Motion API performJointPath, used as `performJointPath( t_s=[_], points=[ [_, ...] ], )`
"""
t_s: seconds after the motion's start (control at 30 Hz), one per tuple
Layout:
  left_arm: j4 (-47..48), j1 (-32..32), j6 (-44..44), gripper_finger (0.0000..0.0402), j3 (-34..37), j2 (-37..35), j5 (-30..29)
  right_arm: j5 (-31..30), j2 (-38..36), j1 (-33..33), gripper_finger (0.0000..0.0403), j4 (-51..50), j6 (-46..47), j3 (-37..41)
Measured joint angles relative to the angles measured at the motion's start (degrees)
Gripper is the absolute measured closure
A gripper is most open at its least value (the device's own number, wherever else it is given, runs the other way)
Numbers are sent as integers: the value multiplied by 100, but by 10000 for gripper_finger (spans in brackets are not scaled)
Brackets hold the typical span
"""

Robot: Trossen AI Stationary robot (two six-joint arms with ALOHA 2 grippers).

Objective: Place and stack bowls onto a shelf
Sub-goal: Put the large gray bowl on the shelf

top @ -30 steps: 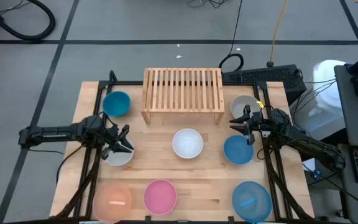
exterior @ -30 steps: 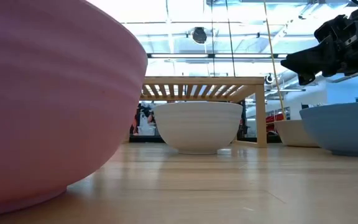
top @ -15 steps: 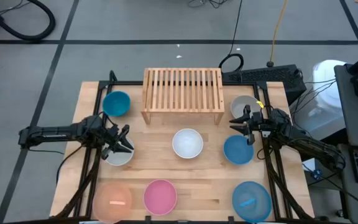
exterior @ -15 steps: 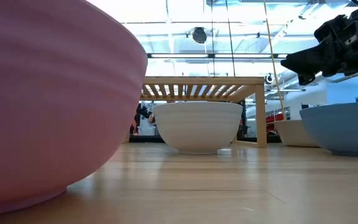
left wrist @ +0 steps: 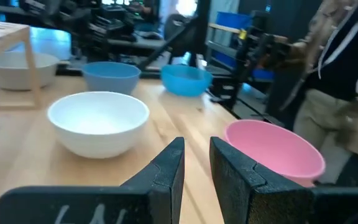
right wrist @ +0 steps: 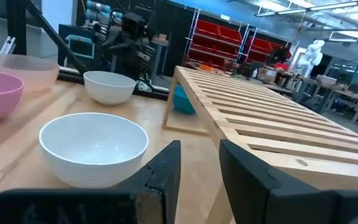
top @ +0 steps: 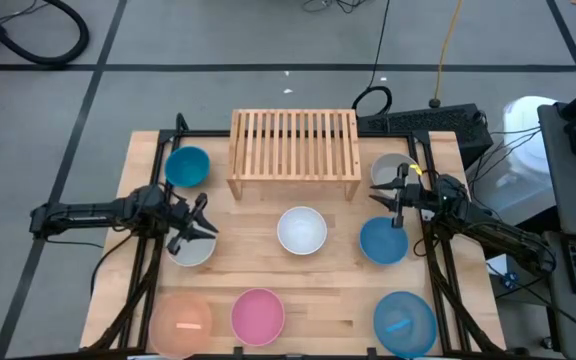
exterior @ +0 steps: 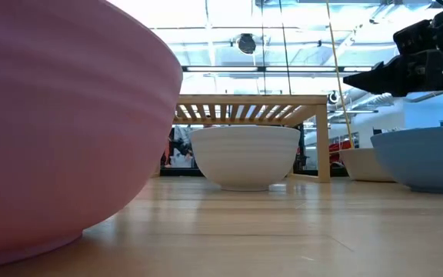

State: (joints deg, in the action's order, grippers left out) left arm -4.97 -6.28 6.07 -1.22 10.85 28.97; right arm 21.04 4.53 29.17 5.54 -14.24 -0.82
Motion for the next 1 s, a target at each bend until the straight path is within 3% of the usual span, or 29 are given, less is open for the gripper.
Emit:
performJointPath(
  t_s=[0.37, 0.57, 0.7, 0.87, 1.0],
  points=[
    [-806, -7, -289, 321, 1, 2, -958, 2, 0, 0, 298, 24, 380, 0],
    [-1812, -7, -462, 321, 1, 0, -1097, 16, -2, 0, 298, 39, 1726, 0],
    [-1933, -7, -452, 321, 1, 0, -1158, -4, -2, 0, 298, 61, 2736, 0],
    [-1922, -7, -85, 321, 1, 0, -1165, -9, -2, 0, 298, 69, 3133, -70],
    [-1915, -7, -11, 321, 1, 0, -1167, -68, 10, -2, 298, -204, 2931, -354]
  ],
)
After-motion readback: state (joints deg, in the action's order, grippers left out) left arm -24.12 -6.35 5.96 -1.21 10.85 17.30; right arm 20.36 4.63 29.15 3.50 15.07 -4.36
